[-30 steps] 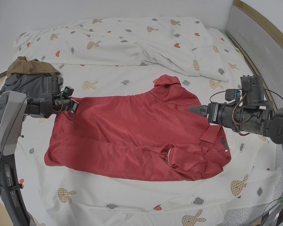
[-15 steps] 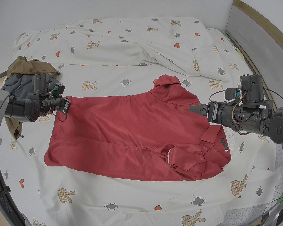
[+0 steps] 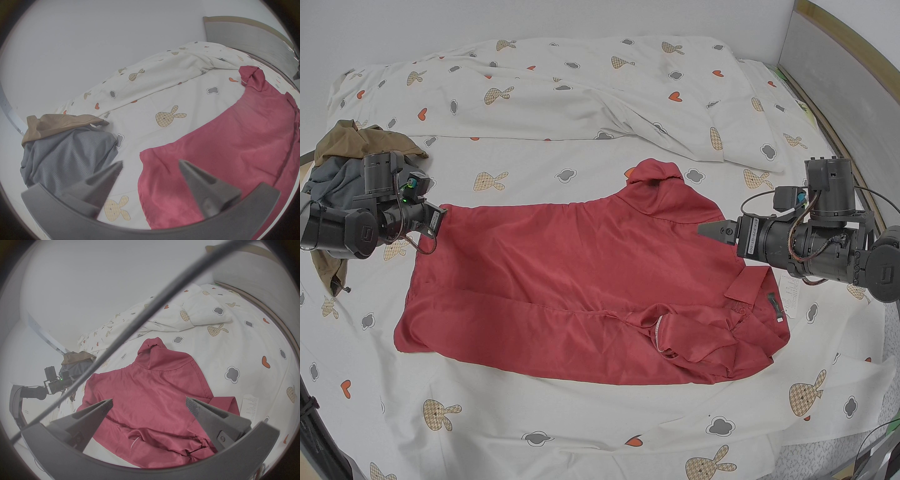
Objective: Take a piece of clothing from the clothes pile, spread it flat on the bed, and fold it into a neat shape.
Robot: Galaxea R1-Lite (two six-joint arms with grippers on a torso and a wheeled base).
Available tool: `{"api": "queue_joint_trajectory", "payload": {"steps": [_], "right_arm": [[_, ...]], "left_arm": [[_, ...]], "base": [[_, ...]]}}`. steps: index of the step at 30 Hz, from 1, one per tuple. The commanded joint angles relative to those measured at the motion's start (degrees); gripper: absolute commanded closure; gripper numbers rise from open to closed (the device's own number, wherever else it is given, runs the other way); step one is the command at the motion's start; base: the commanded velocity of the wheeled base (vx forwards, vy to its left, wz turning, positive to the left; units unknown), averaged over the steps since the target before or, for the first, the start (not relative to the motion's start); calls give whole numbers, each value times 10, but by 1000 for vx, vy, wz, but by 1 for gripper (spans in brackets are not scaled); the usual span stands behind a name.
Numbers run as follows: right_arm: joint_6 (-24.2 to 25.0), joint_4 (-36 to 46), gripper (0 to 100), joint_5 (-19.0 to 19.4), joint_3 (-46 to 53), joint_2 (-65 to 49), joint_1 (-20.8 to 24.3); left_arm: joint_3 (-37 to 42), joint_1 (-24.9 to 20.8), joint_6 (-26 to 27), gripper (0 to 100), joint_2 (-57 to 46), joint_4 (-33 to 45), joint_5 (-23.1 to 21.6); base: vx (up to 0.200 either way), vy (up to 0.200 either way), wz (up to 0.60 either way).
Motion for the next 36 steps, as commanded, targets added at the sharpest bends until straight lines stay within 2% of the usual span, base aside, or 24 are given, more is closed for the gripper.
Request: {"api": "queue_joint_trajectory", "payload": {"steps": [1, 2, 3, 6, 8, 9, 11, 18, 19, 21, 27, 28, 36], "right_arm": [[0, 0, 0, 1, 1, 3, 1], [0, 0, 0, 1, 1, 3, 1], [0, 0, 0, 0, 2, 4, 1], [0, 0, 0, 0, 2, 4, 0], [1, 0, 0, 0, 2, 4, 0], [0, 0, 0, 0, 4, 4, -1], [0, 0, 0, 0, 4, 5, -1], [1, 0, 0, 0, 4, 7, 1], [1, 0, 0, -1, 5, 7, 1], [1, 0, 0, -1, 5, 6, 0], [1, 0, 0, 0, 13, 4, -1], [1, 0, 0, 0, 13, 5, -1], [0, 0, 0, -1, 13, 5, 0]], "left_arm": [[-83, 11, -1, 0, 73, 30, -1], [-83, 11, -1, 0, 73, 30, -1], [-139, 23, 1, 0, 113, 53, -2], [-186, 31, 0, 0, 147, 75, -6], [-192, 32, -1, 0, 151, 78, -8], [-209, 36, -2, 0, 167, 86, -32], [-217, 37, -2, 0, 176, 87, -53], [-241, 36, -7, 0, 196, 101, -71], [-259, 37, -27, 0, 204, 115, -117], [-272, 39, -48, 0, 209, 120, -142], [-288, 51, -51, 0, 229, 115, -146], [-288, 52, -52, 100, 228, 115, -146], [-266, 51, -57, 100, 182, 115, -147]], "base": [[0, 0, 0], [0, 0, 0], [0, 0, 0], [0, 0, 0], [0, 0, 0], [0, 0, 0], [0, 0, 0], [0, 0, 0], [0, 0, 0], [0, 0, 0], [0, 0, 0], [0, 0, 0], [0, 0, 0]]}}
